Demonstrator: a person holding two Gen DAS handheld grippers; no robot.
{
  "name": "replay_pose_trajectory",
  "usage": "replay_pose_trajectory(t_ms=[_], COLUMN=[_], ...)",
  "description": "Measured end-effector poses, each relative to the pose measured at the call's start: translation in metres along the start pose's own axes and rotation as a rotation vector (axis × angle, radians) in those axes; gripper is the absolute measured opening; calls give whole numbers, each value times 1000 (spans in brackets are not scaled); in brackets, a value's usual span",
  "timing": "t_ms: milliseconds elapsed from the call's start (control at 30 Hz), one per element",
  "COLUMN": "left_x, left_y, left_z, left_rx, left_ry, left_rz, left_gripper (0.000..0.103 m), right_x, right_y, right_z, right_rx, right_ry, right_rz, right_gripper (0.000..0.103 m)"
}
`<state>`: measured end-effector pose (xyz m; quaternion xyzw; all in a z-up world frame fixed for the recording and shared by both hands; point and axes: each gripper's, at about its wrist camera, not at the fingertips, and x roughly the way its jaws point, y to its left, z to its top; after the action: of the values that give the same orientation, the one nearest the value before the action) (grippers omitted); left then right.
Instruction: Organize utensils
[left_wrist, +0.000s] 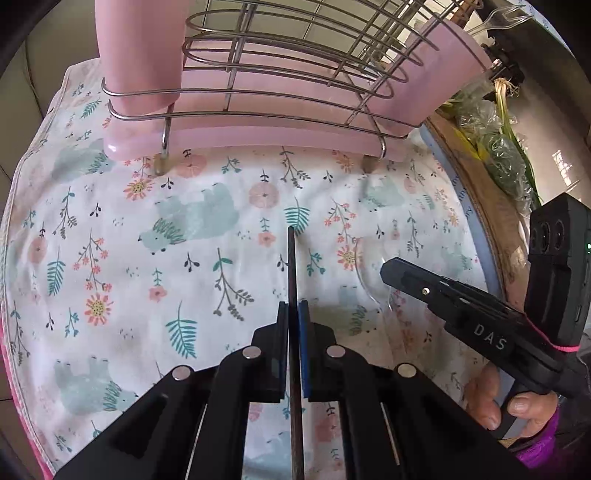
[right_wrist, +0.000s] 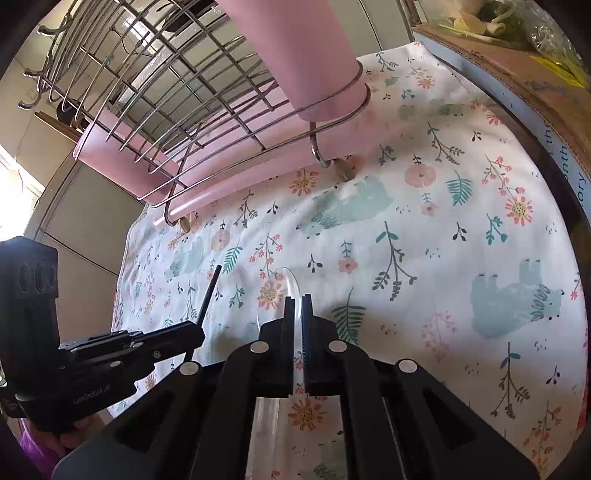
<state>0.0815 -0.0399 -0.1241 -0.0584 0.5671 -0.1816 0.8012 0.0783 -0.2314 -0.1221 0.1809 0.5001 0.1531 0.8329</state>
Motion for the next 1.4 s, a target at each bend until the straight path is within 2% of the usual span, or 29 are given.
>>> replay_pose_trajectory(t_ms=[133,300,367,500,600,700,833,1133,1400], left_x=[6,15,19,23,24,23,10,-48,-111], left_y=[-2,-7,-9,-10,-11,-13,-5,11,15], left_z=[10,23,26,32,33,32,25,6,-13], left_rx=[19,61,74,75,75,78,54,1,9], left_ry=[63,131,150,168,158,134,77,-131,-347], left_rz=[28,60,70,76,76,67,35,-1,-11], left_gripper=[5,6,6,6,6,4,4,4,4], right_x=[5,15,17,25,29,29,22,-36,-85], right_y=[5,3,3,8,13,23,26,27,39], right_z=[2,13,18,26,26,21,14,9,4], right_rx=[-30,-5,-6,-42,-66,-132,-131,-134,-150], right_ry=[75,211,242,302,308,277,229,-31,-247], right_rz=[21,112,121,127,129,114,129,95,74], right_gripper=[4,4,4,4,4,4,3,3,3])
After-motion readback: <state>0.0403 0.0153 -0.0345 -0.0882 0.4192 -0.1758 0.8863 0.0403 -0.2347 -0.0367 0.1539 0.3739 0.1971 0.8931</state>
